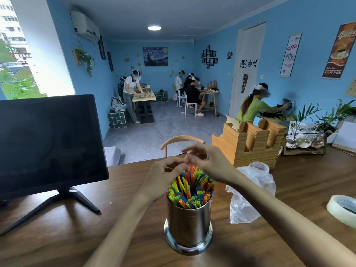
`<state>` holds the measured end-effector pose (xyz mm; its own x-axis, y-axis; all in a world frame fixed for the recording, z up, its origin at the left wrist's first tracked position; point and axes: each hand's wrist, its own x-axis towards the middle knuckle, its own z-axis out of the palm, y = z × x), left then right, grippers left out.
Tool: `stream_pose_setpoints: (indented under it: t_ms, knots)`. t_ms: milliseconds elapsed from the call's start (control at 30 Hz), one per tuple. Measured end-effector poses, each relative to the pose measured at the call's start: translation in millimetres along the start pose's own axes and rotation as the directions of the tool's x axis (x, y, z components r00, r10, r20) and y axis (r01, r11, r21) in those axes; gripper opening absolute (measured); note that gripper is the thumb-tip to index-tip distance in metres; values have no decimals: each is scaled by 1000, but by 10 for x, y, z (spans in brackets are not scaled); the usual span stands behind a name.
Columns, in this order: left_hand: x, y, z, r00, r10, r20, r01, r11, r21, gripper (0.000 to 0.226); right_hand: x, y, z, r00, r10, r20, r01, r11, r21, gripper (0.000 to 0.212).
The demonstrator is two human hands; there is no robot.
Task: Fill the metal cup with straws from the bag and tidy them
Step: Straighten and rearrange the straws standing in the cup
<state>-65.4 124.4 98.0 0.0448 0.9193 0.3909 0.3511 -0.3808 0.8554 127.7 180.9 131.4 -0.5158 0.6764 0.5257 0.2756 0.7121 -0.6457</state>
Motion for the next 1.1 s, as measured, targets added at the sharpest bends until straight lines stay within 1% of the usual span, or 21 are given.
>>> stream_pose_setpoints:
  t_ms: [33,67,100,167,233,267,300,367,433,467,567,633,700,767,833,900,967,1033,1100]
  knots:
    - [9,-24,3,1000,0,-1,0,998,59,13,-40,73,2,995,31,92,-28,999,-32,22]
    - [14,-40,3,1000,3,7,-4,994,113,12,-64,134,-17,986,68,155,-64,997,-31,23]
    - [18,-50,4,1000,6,19,-9,991,134,12,-74,178,-48,978,96,184,-100,995,14,25]
    - [18,-41,8,999,21,28,-24,994,109,11,-52,228,-110,977,141,162,-169,971,168,26]
    - [23,-14,13,999,40,11,-41,996,74,14,-4,268,-144,968,243,71,-253,934,253,17]
    - [28,-7,16,999,42,1,-42,997,61,14,14,283,-151,949,314,34,-312,920,238,13]
    - [33,-3,19,999,40,-5,-40,998,50,13,27,300,-154,924,380,34,-379,904,196,15]
    - [34,-5,26,999,35,-5,-34,998,49,18,19,338,-152,869,476,134,-488,870,73,25]
    - [24,-4,28,1000,31,1,-31,997,64,21,-14,360,-133,827,519,215,-531,847,-1,35]
    - [18,-2,27,1000,29,0,-29,997,69,21,-25,372,-128,818,531,219,-544,839,0,37]
    - [5,3,20,999,34,-4,-34,997,73,23,-16,370,-135,813,554,179,-569,822,43,31]
    - [2,12,16,999,38,-5,-37,997,71,24,7,350,-134,820,550,155,-563,825,52,30]
    - [7,19,12,999,39,-8,-39,998,52,24,48,303,-143,844,524,111,-531,847,37,34]
    - [22,22,9,999,43,-14,-42,998,42,23,111,222,-182,880,475,27,-475,880,13,37]
    - [50,35,15,998,54,-30,-53,998,45,20,178,90,-242,906,417,-71,-417,909,20,35]
    - [81,67,30,997,69,-47,-67,997,38,16,229,-92,-292,934,339,-116,-333,941,65,33]
    - [116,113,41,997,63,-45,-62,998,34,13,260,-298,-310,962,242,-129,-226,966,124,32]
    - [147,137,55,997,74,-30,-72,994,85,12,282,-477,-322,972,174,-154,-146,973,178,30]
    - [174,144,67,993,110,-45,-102,984,148,13,298,-596,-355,971,138,-194,-90,967,238,29]
